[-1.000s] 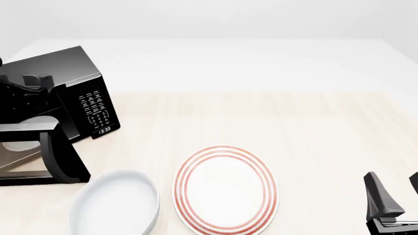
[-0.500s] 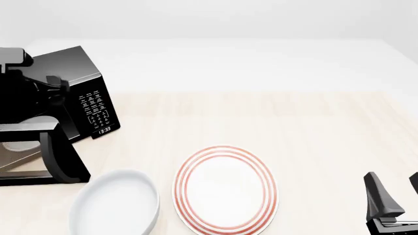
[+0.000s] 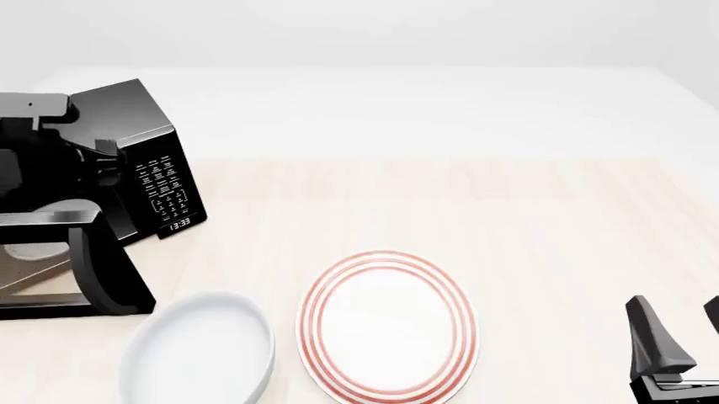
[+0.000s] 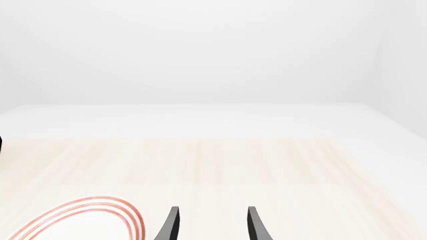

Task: Open the microwave.

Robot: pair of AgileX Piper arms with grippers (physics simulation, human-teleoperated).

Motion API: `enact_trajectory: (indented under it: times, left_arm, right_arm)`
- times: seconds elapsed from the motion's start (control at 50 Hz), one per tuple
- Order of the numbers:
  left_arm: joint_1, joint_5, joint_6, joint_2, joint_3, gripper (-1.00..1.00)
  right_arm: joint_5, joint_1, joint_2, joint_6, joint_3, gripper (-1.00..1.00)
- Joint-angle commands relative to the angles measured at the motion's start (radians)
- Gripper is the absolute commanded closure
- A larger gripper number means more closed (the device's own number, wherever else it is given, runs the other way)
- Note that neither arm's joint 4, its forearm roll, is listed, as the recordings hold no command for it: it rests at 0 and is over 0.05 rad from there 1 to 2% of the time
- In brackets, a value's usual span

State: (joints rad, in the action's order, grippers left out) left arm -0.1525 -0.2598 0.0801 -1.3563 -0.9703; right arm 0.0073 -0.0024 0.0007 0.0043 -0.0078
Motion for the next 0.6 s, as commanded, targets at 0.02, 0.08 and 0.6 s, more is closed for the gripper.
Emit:
enact_trajectory:
  times: [0.02,0.08,0.6]
  left_arm:
    - [-0.023,0.012,0.000,-0.049,-0.017,-1.00]
    - [-0.034,0.020,0.003,-0.057,-0.011,-1.00]
    - [-0.139,0.043,0.014,-0.048,0.048,-1.00]
  right_arm:
    - [0.000,0.000,0.000,0.000,0.000,-1.00]
    - [0.000,0.000,0.000,0.000,0.000,-1.00]
    - [0.000,0.000,0.000,0.000,0.000,-1.00]
